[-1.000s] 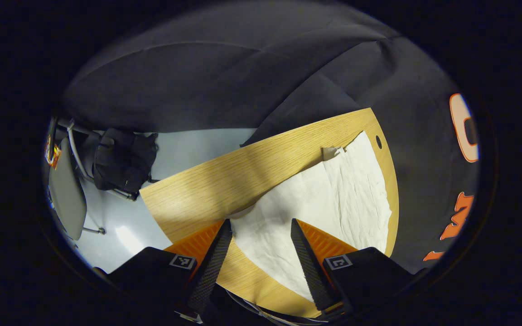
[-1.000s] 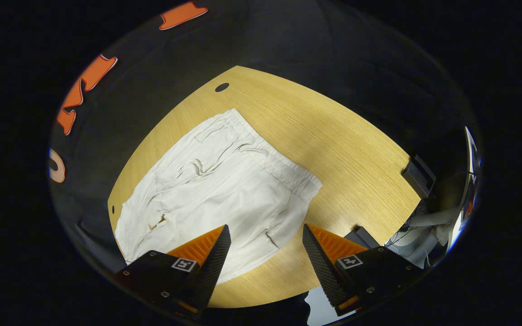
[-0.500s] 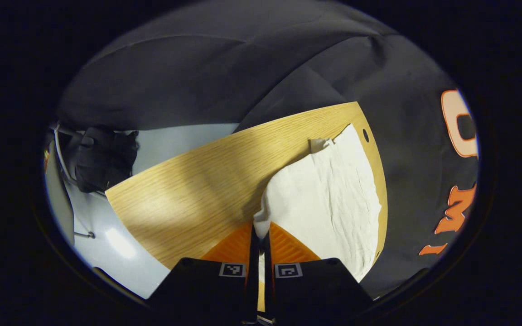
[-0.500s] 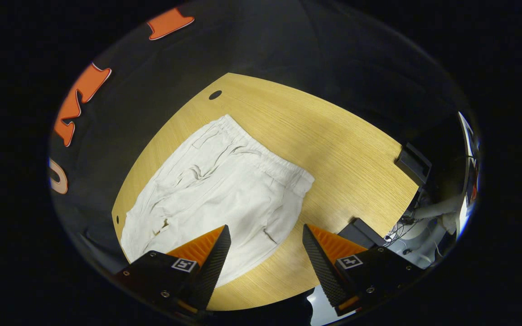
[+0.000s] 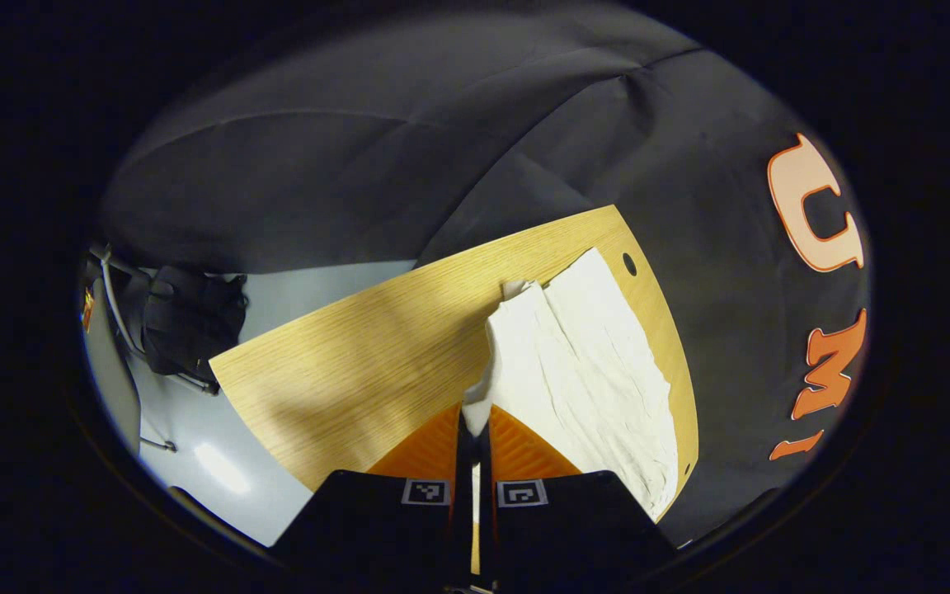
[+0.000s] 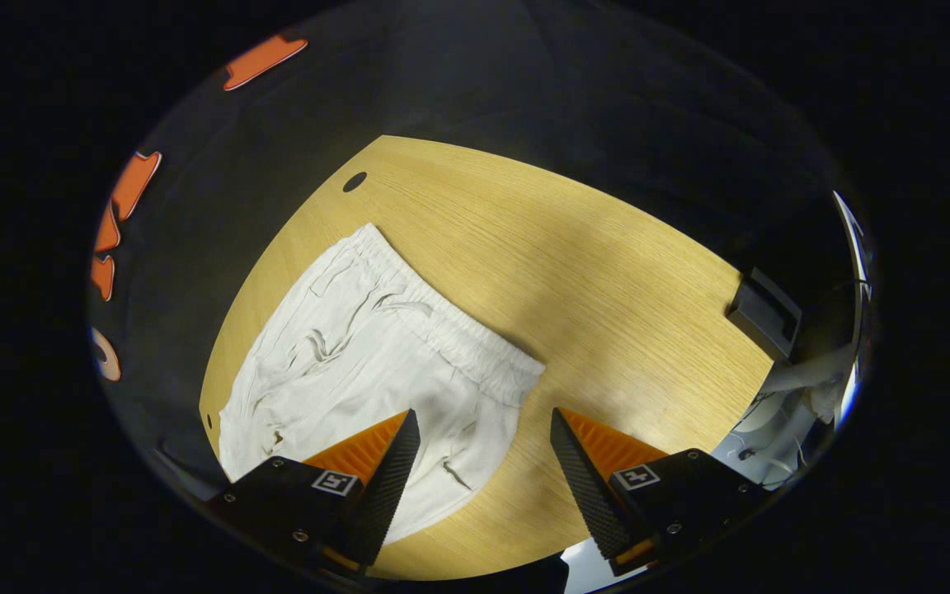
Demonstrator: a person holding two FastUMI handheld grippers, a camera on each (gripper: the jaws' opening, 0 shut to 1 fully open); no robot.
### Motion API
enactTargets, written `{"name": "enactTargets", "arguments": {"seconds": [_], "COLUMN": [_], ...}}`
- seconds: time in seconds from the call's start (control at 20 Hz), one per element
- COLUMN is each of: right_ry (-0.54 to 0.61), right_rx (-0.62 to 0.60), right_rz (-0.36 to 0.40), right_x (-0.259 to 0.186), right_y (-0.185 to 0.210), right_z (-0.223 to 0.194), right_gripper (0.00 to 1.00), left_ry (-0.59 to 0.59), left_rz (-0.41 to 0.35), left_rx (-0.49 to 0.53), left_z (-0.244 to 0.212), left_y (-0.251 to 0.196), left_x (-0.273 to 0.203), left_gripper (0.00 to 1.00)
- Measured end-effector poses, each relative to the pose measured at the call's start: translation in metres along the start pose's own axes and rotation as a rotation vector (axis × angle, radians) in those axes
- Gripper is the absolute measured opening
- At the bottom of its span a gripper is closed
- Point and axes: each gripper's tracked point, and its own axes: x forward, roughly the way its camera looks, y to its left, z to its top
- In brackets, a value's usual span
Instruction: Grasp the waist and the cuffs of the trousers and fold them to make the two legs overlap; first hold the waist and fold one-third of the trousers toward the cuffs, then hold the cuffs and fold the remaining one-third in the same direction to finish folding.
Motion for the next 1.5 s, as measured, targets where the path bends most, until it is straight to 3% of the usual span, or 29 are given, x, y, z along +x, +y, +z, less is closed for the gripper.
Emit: {"name": "enactTargets", "arguments": {"seconds": [0.4, 0.6, 0.65, 0.7, 0.75, 0.85, 1.05, 1.5], "right_ry": [0.021, 0.029, 0.027, 0.030, 0.020, 0.005, 0.012, 0.041], "right_rx": [0.101, 0.141, 0.155, 0.170, 0.195, 0.223, 0.244, 0.287], "right_rz": [-0.047, -0.027, -0.016, 0.003, 0.021, 0.044, 0.096, 0.075], "right_x": [0.031, 0.039, 0.037, 0.039, 0.039, 0.035, 0.013, -0.018], "right_y": [-0.013, -0.017, -0.018, -0.016, -0.012, -0.011, -0.002, 0.035], "right_z": [0.009, 0.017, 0.017, 0.017, 0.019, 0.024, 0.034, 0.064], "right_gripper": [0.72, 0.53, 0.41, 0.39, 0.25, 0.09, 0.03, 0.03], "left_ry": [-0.062, -0.083, -0.090, -0.096, -0.101, -0.106, -0.117, -0.039], "left_rz": [0.012, 0.023, 0.024, 0.023, 0.022, 0.012, 0.002, -0.008], "left_rx": [0.013, 0.046, 0.054, 0.059, 0.059, 0.059, 0.041, 0.121], "left_z": [0.010, 0.012, 0.014, 0.013, 0.013, 0.014, 0.031, 0.069], "left_y": [-0.027, -0.050, -0.058, -0.061, -0.065, -0.071, -0.079, -0.097], "left_x": [-0.026, -0.029, -0.027, -0.029, -0.032, -0.039, -0.044, -0.015], "left_gripper": [0.07, 0.07, 0.07, 0.07, 0.07, 0.07, 0.07, 0.07]}}
